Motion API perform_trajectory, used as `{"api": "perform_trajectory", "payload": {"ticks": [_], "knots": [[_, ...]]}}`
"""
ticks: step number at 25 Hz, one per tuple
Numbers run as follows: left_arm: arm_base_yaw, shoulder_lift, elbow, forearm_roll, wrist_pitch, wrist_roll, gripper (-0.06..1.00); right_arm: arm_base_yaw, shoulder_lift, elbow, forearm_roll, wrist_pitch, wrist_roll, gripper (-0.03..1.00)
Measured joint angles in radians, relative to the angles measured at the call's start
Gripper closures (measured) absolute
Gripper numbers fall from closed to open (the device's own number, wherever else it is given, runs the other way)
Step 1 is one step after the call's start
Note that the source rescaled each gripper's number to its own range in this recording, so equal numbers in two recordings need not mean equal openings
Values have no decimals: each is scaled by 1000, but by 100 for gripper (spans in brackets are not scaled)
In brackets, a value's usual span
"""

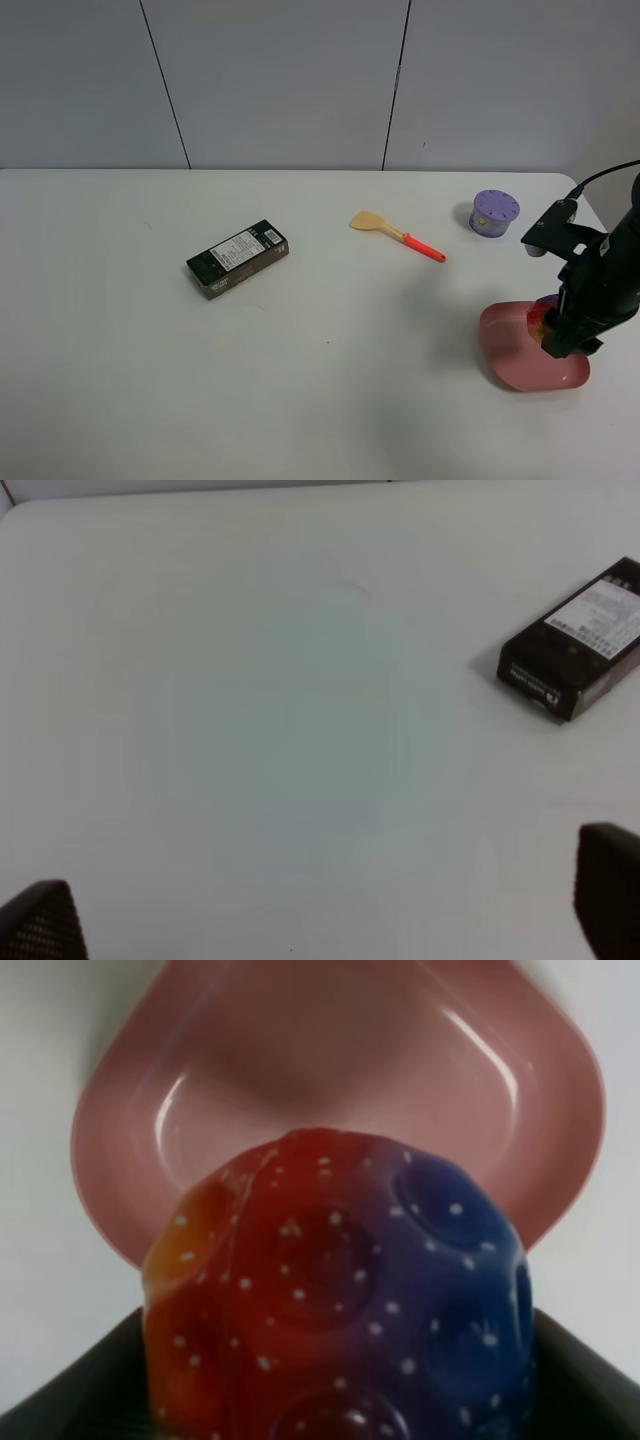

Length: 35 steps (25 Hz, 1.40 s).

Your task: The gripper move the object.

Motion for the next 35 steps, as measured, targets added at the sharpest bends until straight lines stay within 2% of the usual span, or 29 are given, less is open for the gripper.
{"api": "perform_trajectory", "payload": {"ticks": [7,9,12,29,35], "knots": [[0,0,0,0,0,0,-6,0,0,0,0,0,17,86],[0,0,0,0,0,0,-6,0,0,0,0,-3,17,80],[0,0,0,0,0,0,-6,0,0,0,0,-16,17,76],[0,0,0,0,0,0,-6,0,0,0,1,-10,18,76],[0,0,0,0,0,0,-6,0,-101,0,2,-42,54,67]]}}
